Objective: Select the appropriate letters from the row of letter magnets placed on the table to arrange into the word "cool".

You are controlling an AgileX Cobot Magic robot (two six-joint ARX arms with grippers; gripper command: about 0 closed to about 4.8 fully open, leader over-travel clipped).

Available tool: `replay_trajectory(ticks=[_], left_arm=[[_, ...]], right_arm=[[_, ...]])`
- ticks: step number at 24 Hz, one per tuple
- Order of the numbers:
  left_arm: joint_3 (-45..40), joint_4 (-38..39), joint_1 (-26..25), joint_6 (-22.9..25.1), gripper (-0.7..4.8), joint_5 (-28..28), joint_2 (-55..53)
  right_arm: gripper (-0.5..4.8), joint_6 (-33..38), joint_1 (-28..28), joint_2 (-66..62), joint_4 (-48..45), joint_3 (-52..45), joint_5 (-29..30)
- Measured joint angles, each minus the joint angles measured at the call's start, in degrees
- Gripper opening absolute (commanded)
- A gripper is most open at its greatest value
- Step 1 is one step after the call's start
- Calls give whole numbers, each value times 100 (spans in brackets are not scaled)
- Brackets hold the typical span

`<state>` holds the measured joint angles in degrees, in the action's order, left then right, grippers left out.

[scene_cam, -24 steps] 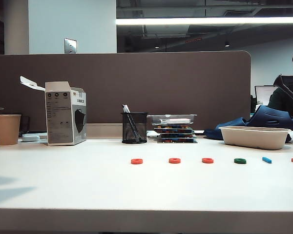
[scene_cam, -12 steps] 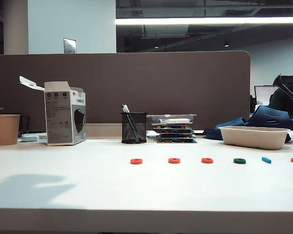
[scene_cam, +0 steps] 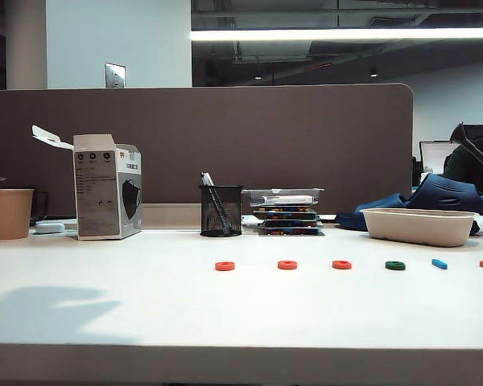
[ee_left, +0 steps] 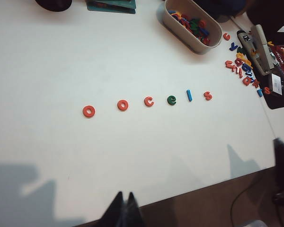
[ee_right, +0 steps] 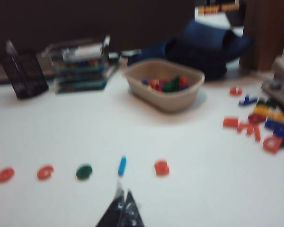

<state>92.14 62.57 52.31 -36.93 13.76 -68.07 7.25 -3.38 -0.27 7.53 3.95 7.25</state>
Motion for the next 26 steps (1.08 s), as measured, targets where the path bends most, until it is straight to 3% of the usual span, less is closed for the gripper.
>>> replay_trajectory(ticks=[3,6,12,15,26], left_arm=[[2,0,0,0,-4,0,0],[2,0,0,0,-4,0,2],[2,0,0,0,-4,0,0],[2,0,0,0,-4,0,2],[2,0,0,0,-4,0,0]], right_arm=[[-6,0,0,-2,59,463,-96],[-6,-46,0,-37,828,1255,-103],[-6,-664,0,-573,1707,2437,13],[-6,-1123,2,-1279,1878,3357,302],[-6,-933,20,-4015,3104,5731,291]])
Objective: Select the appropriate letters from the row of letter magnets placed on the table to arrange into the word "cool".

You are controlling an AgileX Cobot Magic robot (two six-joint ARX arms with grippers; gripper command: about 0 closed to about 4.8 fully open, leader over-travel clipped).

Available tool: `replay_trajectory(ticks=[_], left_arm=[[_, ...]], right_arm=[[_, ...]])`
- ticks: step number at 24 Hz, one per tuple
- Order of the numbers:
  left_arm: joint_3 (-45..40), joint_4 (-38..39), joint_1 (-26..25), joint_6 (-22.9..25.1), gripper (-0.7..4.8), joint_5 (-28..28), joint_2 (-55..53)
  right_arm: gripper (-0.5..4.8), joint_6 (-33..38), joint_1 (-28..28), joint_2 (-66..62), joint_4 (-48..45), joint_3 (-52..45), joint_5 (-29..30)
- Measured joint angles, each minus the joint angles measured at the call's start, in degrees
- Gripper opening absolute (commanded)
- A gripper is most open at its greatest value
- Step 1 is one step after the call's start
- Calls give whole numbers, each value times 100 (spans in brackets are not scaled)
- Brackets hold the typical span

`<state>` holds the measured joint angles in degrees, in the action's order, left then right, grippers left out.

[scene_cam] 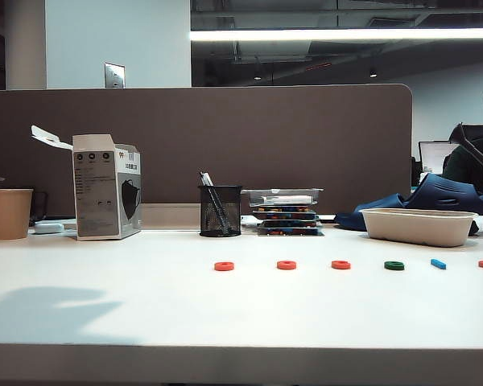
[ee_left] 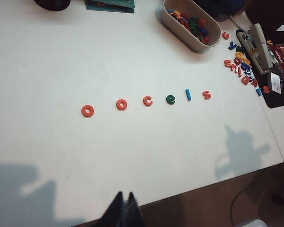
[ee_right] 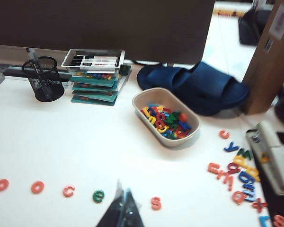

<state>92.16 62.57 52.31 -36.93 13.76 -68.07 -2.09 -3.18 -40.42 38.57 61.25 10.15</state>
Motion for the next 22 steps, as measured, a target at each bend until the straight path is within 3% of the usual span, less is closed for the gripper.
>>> replay_trajectory(ticks=[4,5,9,10,11,13,16,20,22], left_arm=[[-2,0,0,0,-4,0,2],[0,0,0,0,-4,0,0],[0,2,0,0,-4,2,2],[0,0,0,0,-4,2,2],[-2,0,0,0,-4,2,0],[0,0,0,0,-4,0,2],[0,0,0,0,-4,2,2],[-2,0,0,0,-4,2,0],[-2,0,0,0,-4,2,0]], right_arm=[[-6,573,466,-1209,229,741,-9],[-5,726,837,-1644,251,901,-68],[-3,804,1674,-2494,275,1139,-710],[14,813,1851,-2677,264,1180,-870],[85,841,2035,-2918,249,1226,-1043],[151,1029,2337,-3541,249,1392,-1261],[158,1384,2573,-4345,374,1792,-1364],[219,1517,2736,-5182,603,2179,-1342],[220,1550,2782,-5593,710,2376,-1349]])
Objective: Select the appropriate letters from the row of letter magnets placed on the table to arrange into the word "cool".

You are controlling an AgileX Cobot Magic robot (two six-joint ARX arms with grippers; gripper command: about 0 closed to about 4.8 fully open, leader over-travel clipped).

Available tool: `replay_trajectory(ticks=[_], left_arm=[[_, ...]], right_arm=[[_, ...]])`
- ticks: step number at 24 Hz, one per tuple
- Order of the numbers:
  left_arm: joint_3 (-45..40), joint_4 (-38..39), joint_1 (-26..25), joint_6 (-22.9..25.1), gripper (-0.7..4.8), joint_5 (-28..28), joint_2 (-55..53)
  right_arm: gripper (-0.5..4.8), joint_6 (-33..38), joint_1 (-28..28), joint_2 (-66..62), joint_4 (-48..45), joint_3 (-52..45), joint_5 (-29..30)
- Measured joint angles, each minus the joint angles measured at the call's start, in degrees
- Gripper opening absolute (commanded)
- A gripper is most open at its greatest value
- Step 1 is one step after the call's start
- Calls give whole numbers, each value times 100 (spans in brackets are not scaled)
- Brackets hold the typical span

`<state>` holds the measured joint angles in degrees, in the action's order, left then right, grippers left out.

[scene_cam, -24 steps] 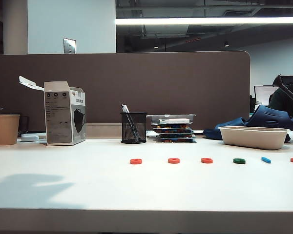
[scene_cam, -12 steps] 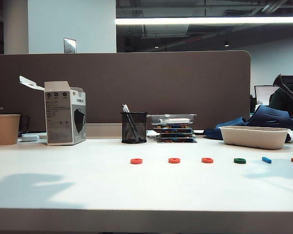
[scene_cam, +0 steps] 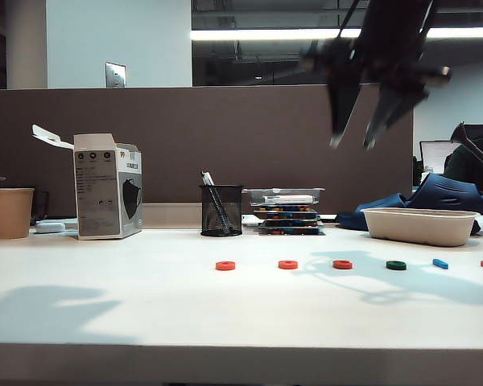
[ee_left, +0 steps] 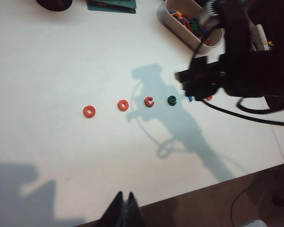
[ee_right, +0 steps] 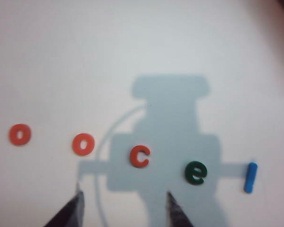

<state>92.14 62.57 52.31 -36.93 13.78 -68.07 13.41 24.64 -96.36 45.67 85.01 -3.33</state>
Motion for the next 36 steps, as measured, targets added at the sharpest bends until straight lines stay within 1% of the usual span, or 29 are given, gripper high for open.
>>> replay_trajectory(ticks=[8,14,31,33,36], left_arm=[[2,0,0,0,-4,0,2],[0,0,0,0,-4,2,0],[0,0,0,0,-4,20,0],[0,2,0,0,-4,20,0],[2,0,0,0,-4,20,0]], right_arm=[[220,323,68,-1445,417,702,-20],[220,398,63,-1926,535,697,-13],[220,584,63,-2291,468,702,46],[210,584,63,-2297,470,702,44],[210,584,63,-2297,466,702,39]])
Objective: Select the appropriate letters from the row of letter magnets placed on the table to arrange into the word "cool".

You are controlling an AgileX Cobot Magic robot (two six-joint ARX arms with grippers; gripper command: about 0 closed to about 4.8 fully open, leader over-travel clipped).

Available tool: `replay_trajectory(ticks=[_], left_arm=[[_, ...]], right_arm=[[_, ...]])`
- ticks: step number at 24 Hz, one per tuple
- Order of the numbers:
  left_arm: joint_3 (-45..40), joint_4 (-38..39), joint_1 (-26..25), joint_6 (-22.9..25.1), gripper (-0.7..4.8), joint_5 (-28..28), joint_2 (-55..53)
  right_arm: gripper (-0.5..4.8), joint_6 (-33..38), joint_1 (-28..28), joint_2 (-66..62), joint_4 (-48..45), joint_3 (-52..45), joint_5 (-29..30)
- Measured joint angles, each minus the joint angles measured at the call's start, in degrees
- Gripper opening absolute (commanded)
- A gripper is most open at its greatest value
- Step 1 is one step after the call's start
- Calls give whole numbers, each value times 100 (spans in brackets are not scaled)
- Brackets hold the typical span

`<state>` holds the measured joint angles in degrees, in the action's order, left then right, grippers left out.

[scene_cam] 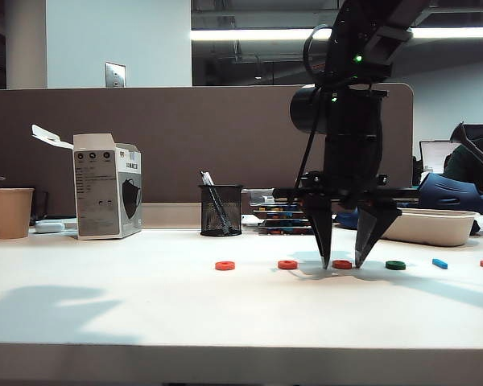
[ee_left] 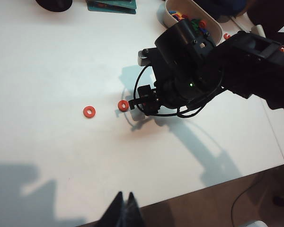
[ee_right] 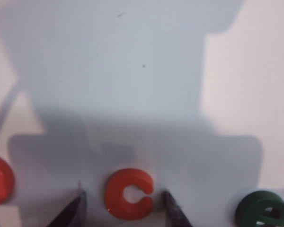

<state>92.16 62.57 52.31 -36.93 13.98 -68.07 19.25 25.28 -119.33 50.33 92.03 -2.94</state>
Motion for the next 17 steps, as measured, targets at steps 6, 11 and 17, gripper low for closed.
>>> replay_trajectory(ticks=[6,11,17], left_arm=[[-2,0,0,0,-4,0,0],[0,0,0,0,-4,0,0],[-2,0,0,0,-4,0,0]], right_arm=[[210,0,0,-11,-184,-2,2],[210,2,0,-13,-188,-2,2],[187,0,0,-13,-157,0,2]])
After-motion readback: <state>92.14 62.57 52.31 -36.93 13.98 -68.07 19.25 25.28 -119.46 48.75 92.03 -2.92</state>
